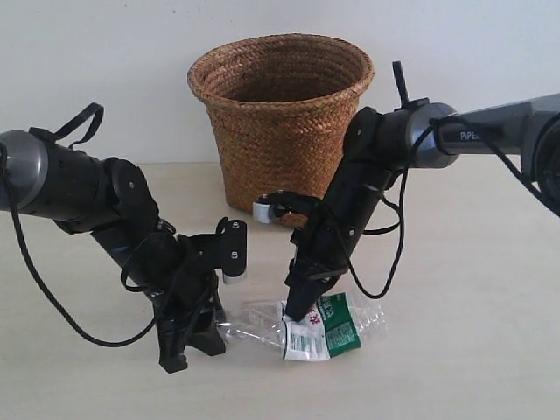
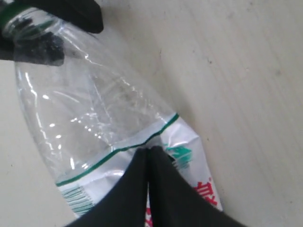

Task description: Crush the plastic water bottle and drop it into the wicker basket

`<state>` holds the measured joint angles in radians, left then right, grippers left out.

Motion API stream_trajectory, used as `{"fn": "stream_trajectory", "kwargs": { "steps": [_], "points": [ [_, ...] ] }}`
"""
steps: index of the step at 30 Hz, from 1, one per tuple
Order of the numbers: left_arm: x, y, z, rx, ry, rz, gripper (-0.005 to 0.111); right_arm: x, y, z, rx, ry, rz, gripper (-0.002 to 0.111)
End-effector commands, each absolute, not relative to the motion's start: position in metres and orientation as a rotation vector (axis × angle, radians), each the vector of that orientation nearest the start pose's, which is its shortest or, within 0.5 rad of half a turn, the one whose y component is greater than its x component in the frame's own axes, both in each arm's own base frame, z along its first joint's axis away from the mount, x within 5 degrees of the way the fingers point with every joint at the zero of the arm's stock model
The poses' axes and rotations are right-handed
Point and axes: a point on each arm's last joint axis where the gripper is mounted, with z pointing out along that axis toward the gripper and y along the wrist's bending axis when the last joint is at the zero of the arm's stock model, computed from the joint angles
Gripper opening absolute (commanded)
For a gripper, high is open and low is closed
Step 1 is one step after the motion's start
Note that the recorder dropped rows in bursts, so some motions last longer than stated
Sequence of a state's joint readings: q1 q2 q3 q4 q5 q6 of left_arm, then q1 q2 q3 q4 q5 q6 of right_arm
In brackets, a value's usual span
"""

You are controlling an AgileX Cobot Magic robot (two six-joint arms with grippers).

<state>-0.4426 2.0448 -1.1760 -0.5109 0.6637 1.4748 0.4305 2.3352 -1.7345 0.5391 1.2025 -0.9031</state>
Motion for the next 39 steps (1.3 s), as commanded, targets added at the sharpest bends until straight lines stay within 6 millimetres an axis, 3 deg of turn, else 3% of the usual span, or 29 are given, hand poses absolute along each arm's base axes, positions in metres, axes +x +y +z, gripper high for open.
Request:
{"fn": "stream_trajectory", "kwargs": {
  "steps": [1, 8, 13, 21, 26, 39],
  "points": [
    [0.325, -0.182, 0.107, 1.994, 2.053, -0.315, 0.004, 0.389, 0.21, 0.135, -1.671, 2.6, 0.602, 0.0],
    [0.325, -0.182, 0.107, 1.994, 2.053, -0.315, 0.004, 0.381, 0.213, 0.205, -1.541, 2.476, 0.653, 0.0],
    [0.325, -0.182, 0.107, 1.994, 2.053, -0.315, 0.004, 0.375, 0.211, 0.224, -1.499, 2.477, 0.664, 0.0],
    [0.325, -0.182, 0.107, 1.994, 2.053, -0.315, 0.004, 0.362, 0.207, 0.173, -1.571, 2.59, 0.755, 0.0],
    [0.325, -0.182, 0.107, 1.994, 2.053, -0.315, 0.004, 0.364, 0.207, 0.143, -1.588, 2.634, 0.765, 0.0],
    [0.325, -0.182, 0.107, 1.993, 2.055, -0.316, 0.004, 0.371, 0.2, 0.064, -1.647, 2.743, 0.634, 0.0]
  ]
}}
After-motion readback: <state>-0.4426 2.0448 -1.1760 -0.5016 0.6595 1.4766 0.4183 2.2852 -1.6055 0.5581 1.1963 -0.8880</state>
